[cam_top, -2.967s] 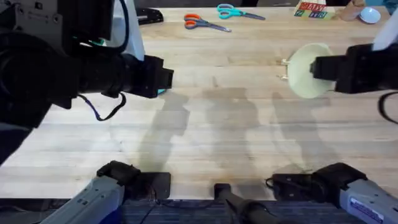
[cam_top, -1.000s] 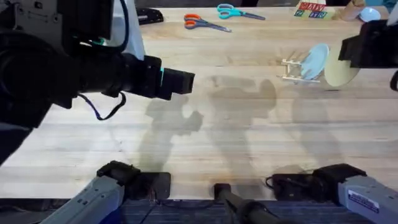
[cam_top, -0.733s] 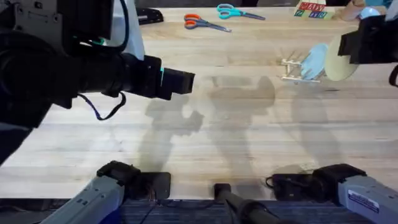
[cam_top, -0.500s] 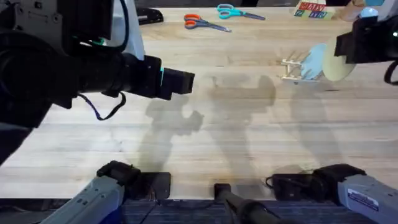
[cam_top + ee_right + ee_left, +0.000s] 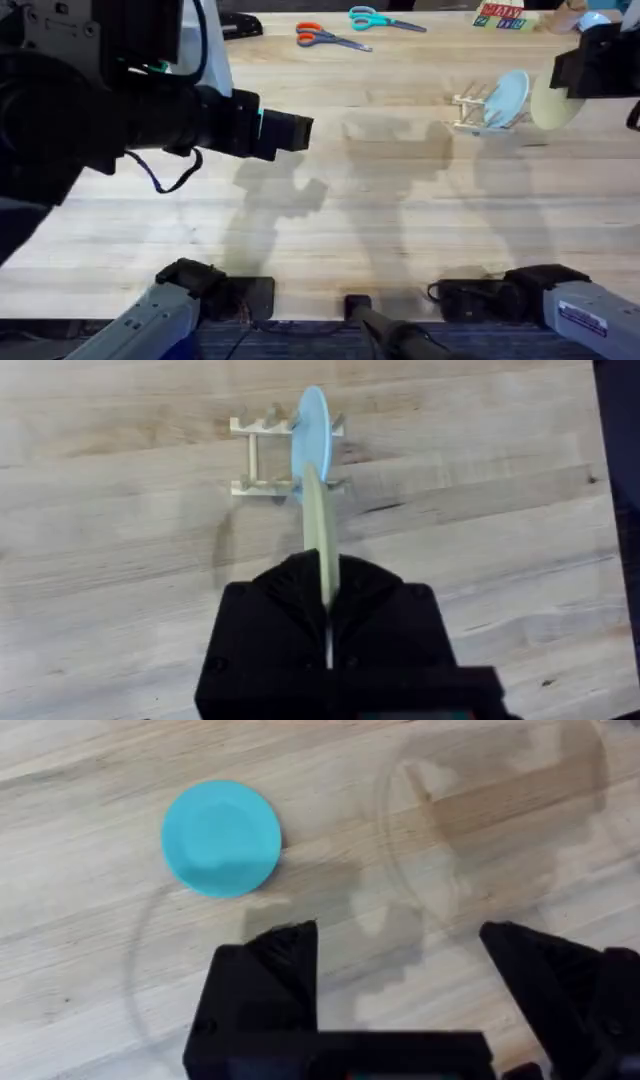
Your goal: Pick up the plates from the table one by one and place each into a slot on the dish rack.
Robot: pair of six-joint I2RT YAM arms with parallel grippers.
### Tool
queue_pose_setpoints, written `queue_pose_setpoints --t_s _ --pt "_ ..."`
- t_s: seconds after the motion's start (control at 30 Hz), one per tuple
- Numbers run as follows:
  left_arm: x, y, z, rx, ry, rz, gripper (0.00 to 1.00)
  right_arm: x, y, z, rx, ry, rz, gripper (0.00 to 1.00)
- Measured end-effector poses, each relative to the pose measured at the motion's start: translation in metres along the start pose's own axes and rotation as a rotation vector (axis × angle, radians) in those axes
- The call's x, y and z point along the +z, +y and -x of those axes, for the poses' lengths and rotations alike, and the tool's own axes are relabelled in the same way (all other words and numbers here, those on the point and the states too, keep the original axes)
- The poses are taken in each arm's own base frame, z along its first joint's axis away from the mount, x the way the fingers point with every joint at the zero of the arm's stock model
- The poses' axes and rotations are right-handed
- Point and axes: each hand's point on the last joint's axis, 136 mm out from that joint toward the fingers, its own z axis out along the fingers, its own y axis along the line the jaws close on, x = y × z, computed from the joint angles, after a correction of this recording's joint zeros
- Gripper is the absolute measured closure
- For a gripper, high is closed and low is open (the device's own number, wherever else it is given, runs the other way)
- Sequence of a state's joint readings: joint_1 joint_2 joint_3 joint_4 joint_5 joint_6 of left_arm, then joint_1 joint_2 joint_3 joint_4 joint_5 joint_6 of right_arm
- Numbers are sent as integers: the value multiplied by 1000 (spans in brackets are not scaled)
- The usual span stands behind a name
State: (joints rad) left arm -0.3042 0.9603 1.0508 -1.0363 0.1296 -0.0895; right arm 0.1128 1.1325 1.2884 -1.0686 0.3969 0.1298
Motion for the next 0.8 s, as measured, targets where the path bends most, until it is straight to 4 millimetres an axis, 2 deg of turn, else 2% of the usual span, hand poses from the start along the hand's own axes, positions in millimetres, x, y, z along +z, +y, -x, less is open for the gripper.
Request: queue_pose_setpoints --t_s 0.4,0.8 --pt "0 0 0 0 0 0 7 1 1 5 39 -19 3 970" --pt "0 0 0 0 0 0 8 19 9 15 36 -4 1 970"
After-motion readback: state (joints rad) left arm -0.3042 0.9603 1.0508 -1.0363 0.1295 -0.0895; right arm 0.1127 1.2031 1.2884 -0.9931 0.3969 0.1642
